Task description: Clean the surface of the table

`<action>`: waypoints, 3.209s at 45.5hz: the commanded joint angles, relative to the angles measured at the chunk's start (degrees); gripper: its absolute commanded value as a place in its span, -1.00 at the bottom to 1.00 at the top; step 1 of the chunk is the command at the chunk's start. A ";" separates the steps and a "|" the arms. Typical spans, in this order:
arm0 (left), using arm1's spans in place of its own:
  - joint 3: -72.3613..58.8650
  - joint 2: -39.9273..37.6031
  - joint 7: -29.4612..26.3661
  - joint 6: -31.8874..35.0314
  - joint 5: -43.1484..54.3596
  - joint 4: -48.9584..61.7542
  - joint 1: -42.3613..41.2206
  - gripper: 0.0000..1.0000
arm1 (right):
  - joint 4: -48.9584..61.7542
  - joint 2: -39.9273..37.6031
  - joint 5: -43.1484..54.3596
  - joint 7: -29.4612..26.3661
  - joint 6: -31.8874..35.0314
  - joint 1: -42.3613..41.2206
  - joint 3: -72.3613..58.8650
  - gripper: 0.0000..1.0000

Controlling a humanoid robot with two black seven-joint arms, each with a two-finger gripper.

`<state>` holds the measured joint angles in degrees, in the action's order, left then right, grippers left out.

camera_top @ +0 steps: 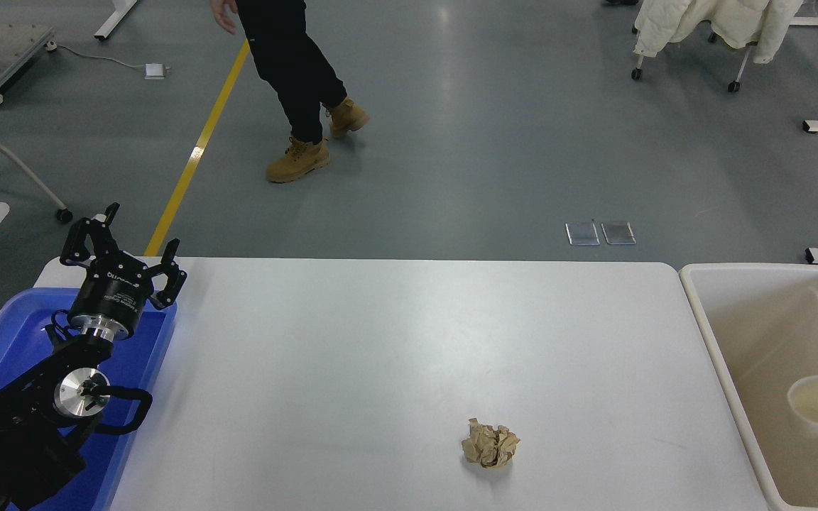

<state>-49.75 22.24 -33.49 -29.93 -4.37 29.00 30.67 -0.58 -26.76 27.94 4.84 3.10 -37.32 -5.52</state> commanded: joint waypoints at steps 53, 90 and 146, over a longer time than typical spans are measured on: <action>0.00 -0.01 0.00 0.05 -0.02 0.00 0.00 1.00 | -42.21 -15.87 -1.66 9.31 1.29 -10.94 72.57 0.98; 0.00 -0.01 0.00 0.05 -0.02 0.00 0.00 1.00 | -42.32 0.66 -0.61 12.38 11.40 12.27 73.81 0.98; 0.00 -0.01 0.00 0.05 0.06 0.00 0.00 1.00 | -29.66 -9.36 11.07 14.06 11.40 -22.70 29.01 0.98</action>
<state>-49.75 22.23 -33.48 -29.94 -4.38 29.00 30.67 -30.46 -35.25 29.90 18.85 14.25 -48.33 40.99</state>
